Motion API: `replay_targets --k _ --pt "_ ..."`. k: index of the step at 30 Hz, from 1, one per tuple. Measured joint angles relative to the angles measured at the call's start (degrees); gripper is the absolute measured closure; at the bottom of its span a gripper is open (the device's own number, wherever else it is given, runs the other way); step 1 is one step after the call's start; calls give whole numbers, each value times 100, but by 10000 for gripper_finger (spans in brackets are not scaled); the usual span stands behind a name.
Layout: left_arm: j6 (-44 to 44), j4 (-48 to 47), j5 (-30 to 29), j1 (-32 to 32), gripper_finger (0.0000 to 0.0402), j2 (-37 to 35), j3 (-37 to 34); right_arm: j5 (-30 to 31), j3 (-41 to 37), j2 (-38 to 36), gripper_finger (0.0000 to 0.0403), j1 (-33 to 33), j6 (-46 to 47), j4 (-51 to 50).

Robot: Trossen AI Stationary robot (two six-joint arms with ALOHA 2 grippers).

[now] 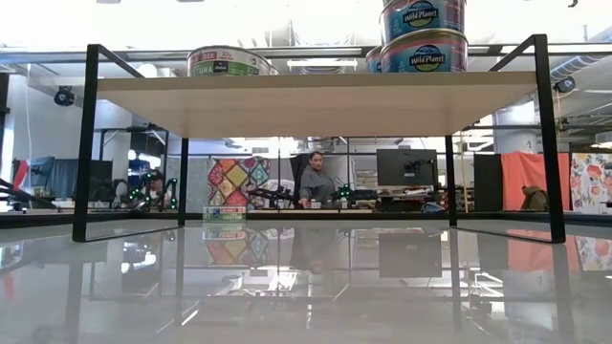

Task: Stack canned seafood by type on shelf
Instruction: Stack the green tuna can on top of the other green tuna can on the shelf

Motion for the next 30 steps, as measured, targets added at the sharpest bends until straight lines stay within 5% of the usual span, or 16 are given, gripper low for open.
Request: replay_targets --k 7,12,21,27,30 --pt "-2408 -54 966 -721 46 66 -792 0 -386 4 390 -2 -848 1503" --pt "-2996 122 1870 -779 71 69 -1480 -170 -876 4 390 29 -902 2555" --pt "-2961 505 3149 -642 245 73 -2403 -507 -1689 9 390 241 -947 4408" --pt "-3180 618 3371 -642 375 73 -2630 -501 -2028 9 390 350 -669 4740" --pt "-3602 895 3415 -617 395 73 -2829 -503 -2203 9 390 374 -483 4899"
